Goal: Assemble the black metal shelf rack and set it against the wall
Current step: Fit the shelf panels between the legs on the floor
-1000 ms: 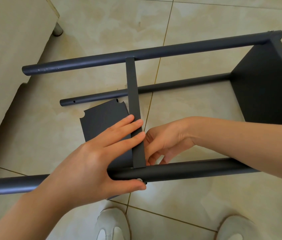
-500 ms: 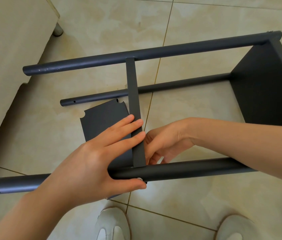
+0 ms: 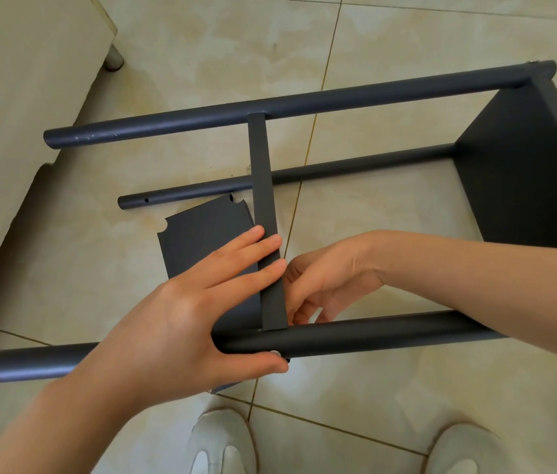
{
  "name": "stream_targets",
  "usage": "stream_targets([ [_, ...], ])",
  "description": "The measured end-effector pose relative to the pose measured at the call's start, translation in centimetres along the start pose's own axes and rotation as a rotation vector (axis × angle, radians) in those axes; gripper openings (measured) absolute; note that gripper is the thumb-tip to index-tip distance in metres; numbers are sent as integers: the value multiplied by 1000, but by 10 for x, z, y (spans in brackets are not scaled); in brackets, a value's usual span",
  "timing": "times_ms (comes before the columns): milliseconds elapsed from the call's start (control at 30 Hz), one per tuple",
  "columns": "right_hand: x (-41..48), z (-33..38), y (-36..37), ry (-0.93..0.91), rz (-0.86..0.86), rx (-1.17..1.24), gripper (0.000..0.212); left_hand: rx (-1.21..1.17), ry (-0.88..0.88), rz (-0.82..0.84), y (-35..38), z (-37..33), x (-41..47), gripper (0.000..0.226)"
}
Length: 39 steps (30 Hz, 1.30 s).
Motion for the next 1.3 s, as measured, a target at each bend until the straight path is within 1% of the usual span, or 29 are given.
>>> stream_targets([
  [100, 0, 1, 0, -34, 10, 16, 22, 2, -1, 6, 0, 0, 0, 84],
  [233, -6, 1, -4, -36, 34, 29, 14, 20, -4, 13, -1, -1, -1, 84],
  [367, -2, 1, -1, -6, -21, -31, 15, 6, -7, 15, -1, 0, 0, 84],
  [467, -1, 3, 0, -32, -32, -32, 19, 9, -5, 17, -1, -1, 1, 84],
  [567, -7, 4, -2, -50, 1, 6, 15, 17, -5, 18, -2, -2, 0, 84],
  [667, -6, 3, -2, -34, -19, -42, 13, 20, -11, 22, -2, -2, 0, 84],
  [767, -1, 3, 0, -12, -52, -71, 18, 0, -14, 22, -2, -2, 0, 84],
  [900, -5, 3, -1, -47, -14, -7, 15, -7, -15, 20, -2, -2, 0, 84],
  [1033, -8, 3, -5, -38, -17, -29, 24, -12, -18, 21, -2, -2, 0, 84],
  [1167, -4, 2, 0, -33, -30, -33, 14, -12, -21, 20, -2, -3, 0, 84],
  [1300, -6, 4, -1, -40, -16, -36, 13, -6, -19, 27, -2, -3, 1, 84],
])
Point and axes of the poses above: each hand's wrist, its own x-axis towards the middle knuckle, its own y-axis out of the palm, z = x × y, the point moved 2 cm from there along x, towards the middle knuckle, and after that the axes turned 3 degrees about y, right-handed, at the moved point
